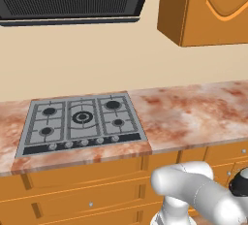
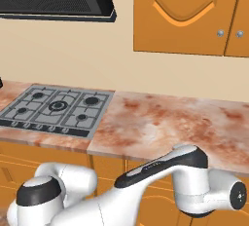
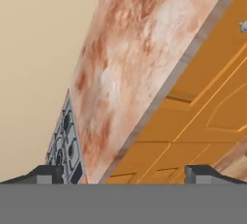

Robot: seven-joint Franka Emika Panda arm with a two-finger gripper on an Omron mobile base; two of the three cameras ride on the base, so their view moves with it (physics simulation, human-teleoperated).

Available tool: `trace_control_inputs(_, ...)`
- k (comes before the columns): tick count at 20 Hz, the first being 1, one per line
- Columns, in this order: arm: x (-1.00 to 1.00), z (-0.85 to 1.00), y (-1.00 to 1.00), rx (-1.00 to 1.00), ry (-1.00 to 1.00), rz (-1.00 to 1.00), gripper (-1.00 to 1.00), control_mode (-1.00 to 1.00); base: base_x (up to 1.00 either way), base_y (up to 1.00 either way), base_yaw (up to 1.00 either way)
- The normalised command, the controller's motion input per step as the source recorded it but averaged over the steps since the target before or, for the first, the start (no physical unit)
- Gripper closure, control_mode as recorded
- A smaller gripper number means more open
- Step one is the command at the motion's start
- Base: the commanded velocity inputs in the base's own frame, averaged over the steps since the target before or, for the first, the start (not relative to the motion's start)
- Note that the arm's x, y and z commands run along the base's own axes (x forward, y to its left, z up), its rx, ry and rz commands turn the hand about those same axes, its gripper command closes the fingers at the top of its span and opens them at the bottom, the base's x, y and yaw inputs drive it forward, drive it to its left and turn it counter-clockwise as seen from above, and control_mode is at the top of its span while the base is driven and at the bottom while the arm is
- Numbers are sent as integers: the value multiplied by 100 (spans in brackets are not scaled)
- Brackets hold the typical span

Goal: Take the tongs from the drawer on the right and place them on the dining counter next to the tray containing the kebab skewer.

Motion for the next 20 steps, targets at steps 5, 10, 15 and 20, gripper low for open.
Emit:
trace_control_inputs(5, -3, -39, -19, 0, -12, 0, -100, -100, 0, 0, 0)
trace_control_inputs(10, -6, -58, -1, -5, -12, 0, -100, -100, 0, 0, 0)
trace_control_inputs(15, 0, -36, -2, -1, -4, 0, -100, -100, 0, 0, 0)
trace_control_inputs(20, 0, -15, -11, 0, 0, 0, -100, -100, 0, 0, 0)
